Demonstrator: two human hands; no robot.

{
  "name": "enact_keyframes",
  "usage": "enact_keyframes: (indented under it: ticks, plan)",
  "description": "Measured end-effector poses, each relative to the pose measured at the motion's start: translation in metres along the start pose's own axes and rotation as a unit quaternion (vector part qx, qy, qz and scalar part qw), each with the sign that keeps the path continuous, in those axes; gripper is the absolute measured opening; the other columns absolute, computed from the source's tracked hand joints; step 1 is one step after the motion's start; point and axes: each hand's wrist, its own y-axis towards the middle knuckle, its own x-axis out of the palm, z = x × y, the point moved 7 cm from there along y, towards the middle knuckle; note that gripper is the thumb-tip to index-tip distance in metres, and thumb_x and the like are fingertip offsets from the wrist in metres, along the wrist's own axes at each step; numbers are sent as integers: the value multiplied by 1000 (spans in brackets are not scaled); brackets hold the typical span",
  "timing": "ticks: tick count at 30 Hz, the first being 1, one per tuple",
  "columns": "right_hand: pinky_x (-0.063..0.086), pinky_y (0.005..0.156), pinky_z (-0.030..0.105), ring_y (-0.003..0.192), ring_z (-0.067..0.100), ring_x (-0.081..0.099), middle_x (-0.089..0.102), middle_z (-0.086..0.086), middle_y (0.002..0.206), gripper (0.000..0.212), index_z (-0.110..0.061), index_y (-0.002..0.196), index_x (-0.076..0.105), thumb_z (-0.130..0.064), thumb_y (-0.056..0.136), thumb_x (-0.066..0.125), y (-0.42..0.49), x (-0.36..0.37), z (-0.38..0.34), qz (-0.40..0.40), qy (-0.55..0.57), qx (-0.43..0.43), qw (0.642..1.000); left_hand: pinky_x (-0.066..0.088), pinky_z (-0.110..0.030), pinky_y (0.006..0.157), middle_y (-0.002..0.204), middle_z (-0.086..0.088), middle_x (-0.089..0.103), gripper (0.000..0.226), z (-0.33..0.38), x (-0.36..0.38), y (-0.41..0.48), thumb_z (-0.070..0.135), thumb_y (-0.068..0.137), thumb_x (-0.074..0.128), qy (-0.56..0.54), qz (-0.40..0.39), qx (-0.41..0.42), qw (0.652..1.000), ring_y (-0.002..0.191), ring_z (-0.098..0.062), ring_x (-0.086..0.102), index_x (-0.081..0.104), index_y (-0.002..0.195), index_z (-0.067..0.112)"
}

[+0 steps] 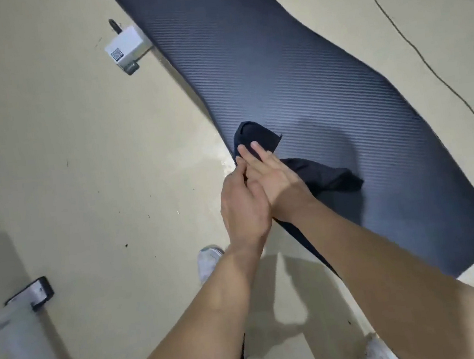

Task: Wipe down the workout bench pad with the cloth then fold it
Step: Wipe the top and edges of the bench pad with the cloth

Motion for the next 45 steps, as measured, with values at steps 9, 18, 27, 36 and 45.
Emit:
enact_keyframes:
  ticks: [9,18,27,36,45]
  plan:
    - [36,113,38,140,16,36,28,-4,159,36,-19,129,52,-18,94,60,125,-56,-27,65,49,1,997,48,-26,86,117,5,66,36,-22,-14,126,35,102,40,-255,-17,-170,952,108,-12,63,53,133,21]
    - [13,125,47,153,30,21,29,20,161,65,0,155,29,-37,103,34,107,-40,-12,29,-180,-7,983,42,-49,105,127,-12,61,86,2,3,180,77,68,40,-303,-116,-219,920,116,-26,60,57,120,11]
    - [4,127,40,157,20,-2,3,11,170,76,-6,161,5,-39,98,30,250,-61,-11,-4,-147,0,989,48,-54,104,133,-27,58,107,0,-11,325,74,56,46,-361,-24,-226,904,123,-42,57,54,129,-3]
    - [-8,126,38,154,16,-19,-13,6,169,91,-5,159,-13,-45,93,37,269,-70,-30,-59,-126,27,990,54,-41,96,75,-6,72,48,-2,-33,328,43,99,42,-382,-106,-196,897,84,-25,71,67,69,15]
    - [5,127,40,157,27,0,1,16,169,94,1,159,4,-59,87,18,84,-20,-22,-66,-211,-8,975,50,-49,97,97,-6,76,72,-41,27,141,74,77,38,-273,-169,-186,929,99,-24,70,72,99,15]
